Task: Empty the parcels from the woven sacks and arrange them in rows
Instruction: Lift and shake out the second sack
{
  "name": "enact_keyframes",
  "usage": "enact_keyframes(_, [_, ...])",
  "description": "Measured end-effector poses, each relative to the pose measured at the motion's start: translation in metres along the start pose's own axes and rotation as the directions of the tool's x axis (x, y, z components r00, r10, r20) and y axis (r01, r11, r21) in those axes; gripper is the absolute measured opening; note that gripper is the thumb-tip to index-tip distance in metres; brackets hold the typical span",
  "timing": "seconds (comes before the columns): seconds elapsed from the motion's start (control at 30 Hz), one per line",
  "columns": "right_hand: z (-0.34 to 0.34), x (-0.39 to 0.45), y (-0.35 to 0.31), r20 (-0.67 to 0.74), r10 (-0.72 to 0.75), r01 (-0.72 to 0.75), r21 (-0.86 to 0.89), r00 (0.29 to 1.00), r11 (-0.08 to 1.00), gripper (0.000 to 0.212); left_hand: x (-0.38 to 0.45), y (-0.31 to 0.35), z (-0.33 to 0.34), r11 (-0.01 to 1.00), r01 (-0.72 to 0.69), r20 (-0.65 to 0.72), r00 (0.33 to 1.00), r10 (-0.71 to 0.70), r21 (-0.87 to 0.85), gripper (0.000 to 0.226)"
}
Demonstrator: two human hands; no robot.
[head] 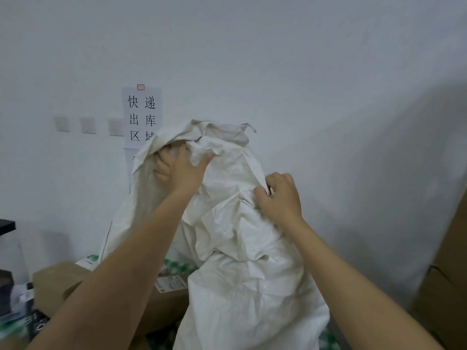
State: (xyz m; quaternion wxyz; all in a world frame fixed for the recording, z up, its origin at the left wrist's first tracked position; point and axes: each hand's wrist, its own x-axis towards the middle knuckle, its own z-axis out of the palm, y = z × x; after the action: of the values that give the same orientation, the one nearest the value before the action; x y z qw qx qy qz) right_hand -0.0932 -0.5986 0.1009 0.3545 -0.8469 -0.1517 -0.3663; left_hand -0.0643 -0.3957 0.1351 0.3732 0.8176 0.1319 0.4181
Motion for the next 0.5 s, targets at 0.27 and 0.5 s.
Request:
enact_keyframes(0.27, [-0.003, -0.002, -0.003, -0.067, -0.312, 0.313, 0.007, 0.948, 0.950, 0.016, -0.004, 0.011, -0.014, 0.991, -0.087, 0.159, 0.982, 0.102, -0.100, 0.034])
enact_keyframes(0.5, [-0.034, 0.034, -0.019, 0.163, -0.359, 0.360, 0.026, 0.919, 0.933, 0.056, -0.017, 0.037, -0.027, 0.903, -0.113, 0.258, 0.937, 0.235, -0.414, 0.036])
